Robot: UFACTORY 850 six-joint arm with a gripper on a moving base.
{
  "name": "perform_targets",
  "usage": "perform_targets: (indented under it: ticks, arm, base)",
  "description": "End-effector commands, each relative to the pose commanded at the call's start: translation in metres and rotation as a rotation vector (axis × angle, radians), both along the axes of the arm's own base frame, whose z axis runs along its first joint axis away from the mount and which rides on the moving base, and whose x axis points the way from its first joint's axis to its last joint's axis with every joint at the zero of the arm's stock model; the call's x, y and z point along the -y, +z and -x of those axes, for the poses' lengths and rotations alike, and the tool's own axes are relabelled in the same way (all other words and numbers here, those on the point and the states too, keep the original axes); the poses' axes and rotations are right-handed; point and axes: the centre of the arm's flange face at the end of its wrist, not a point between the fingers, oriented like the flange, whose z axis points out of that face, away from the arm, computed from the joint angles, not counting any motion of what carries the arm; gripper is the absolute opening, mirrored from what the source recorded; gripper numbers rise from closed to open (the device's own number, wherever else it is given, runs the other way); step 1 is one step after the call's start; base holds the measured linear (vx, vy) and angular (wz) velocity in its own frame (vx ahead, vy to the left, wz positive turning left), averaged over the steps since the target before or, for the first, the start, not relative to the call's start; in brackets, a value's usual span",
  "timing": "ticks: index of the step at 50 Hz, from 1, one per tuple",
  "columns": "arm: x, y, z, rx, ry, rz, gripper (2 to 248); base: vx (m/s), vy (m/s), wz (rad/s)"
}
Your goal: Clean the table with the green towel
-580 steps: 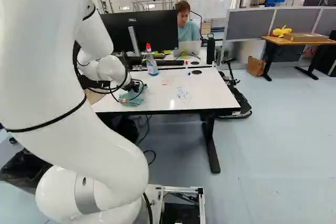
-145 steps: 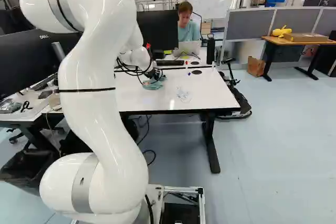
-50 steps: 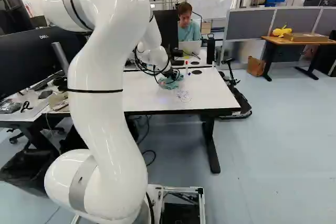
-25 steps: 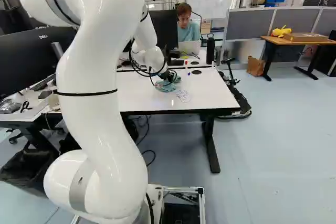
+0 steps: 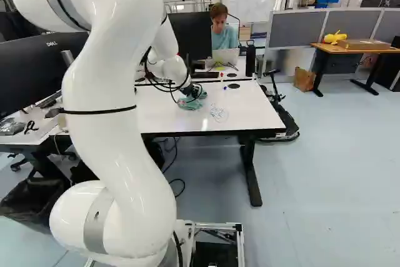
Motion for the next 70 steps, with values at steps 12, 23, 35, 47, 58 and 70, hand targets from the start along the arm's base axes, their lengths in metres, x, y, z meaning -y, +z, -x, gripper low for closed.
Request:
perform_targets:
  ticks: [12, 23, 35, 47, 58, 70]
  arm:
    - [-0.021, -0.001, -0.007, 0.005, 0.035, 0.000, 46]
    - [-0.038, -0.002, -0.019, 0.013, 0.062, -0.001, 46]
    - [-0.052, -0.003, -0.037, 0.027, 0.083, -0.001, 46]
    - [-0.053, -0.002, -0.037, 0.030, 0.083, -0.002, 46]
    - [-0.052, 0.007, -0.035, 0.043, 0.083, -0.002, 46]
    - [-0.052, 0.023, -0.031, 0.065, 0.083, -0.003, 46]
  base:
    - [0.000, 0.000, 0.000]
    - [0.000, 0.000, 0.000]
    - [0.000, 0.000, 0.000]
    - [0.000, 0.000, 0.000]
    - [0.000, 0.000, 0.000]
    - [0.000, 0.000, 0.000]
